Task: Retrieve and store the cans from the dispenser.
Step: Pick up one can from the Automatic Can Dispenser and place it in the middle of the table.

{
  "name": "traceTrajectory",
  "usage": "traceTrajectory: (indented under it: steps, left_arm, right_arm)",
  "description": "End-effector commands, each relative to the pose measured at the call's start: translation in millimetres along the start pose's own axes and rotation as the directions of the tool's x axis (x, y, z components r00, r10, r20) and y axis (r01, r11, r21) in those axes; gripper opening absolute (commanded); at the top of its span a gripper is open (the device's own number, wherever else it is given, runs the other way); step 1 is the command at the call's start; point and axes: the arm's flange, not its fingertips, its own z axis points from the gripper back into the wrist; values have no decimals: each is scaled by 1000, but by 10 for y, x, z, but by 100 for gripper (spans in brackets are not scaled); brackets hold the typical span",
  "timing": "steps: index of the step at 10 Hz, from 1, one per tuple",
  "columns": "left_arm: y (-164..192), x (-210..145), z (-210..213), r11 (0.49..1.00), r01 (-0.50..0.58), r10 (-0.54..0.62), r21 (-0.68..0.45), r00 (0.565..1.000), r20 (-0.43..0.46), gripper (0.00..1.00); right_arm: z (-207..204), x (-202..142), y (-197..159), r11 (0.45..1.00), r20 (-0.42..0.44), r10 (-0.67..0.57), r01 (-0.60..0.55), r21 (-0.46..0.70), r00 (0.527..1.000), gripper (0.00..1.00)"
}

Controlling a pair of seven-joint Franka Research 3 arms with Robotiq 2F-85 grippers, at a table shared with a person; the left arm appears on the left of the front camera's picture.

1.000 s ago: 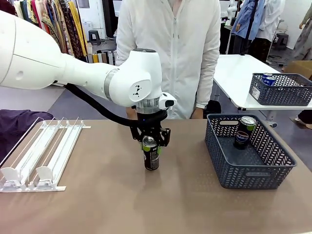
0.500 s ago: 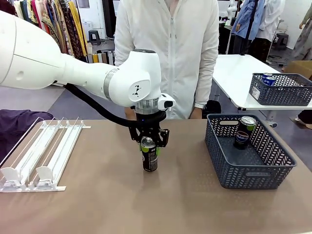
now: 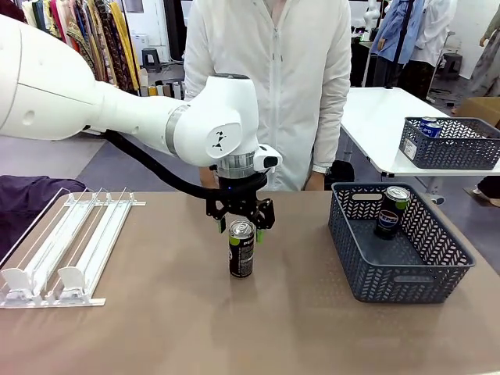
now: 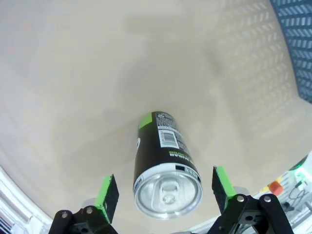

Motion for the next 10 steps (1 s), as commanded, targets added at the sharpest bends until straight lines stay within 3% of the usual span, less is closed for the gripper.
traceTrajectory:
  steps: [1,2,4,5,7,8,9,10]
  left_arm:
    - [84,-298,425,1000,6,-5,-14,999,50,100]
    - [166,-484,691,998,44,-44,-37,999,21,100]
    - [537,-901,1153,975,92,-84,-201,995,47,100]
    - [879,-1112,1337,959,43,-18,-280,996,92,100]
    - [1843,-1655,1542,853,25,86,-522,978,188,100]
    - [2268,-1872,1505,772,10,173,-636,959,224,100]
    - [2649,-2055,1372,658,58,210,-751,943,257,100]
    - [3094,-2238,1179,546,32,344,-837,903,259,100]
  right_arm:
    - [-15,27,15,999,19,19,-19,31,1000,100]
    - [-15,27,15,999,19,19,-19,31,1000,100]
    - [-15,27,15,999,19,19,-19,31,1000,100]
    - [-15,27,15,999,19,19,-19,31,1000,100]
    - [-15,27,15,999,19,19,-19,31,1000,100]
    - [-15,27,15,999,19,19,-19,31,1000,100]
    - [-15,27,15,999,19,19,-19,31,1000,100]
    - [-15,27,15,999,19,19,-19,31,1000,100]
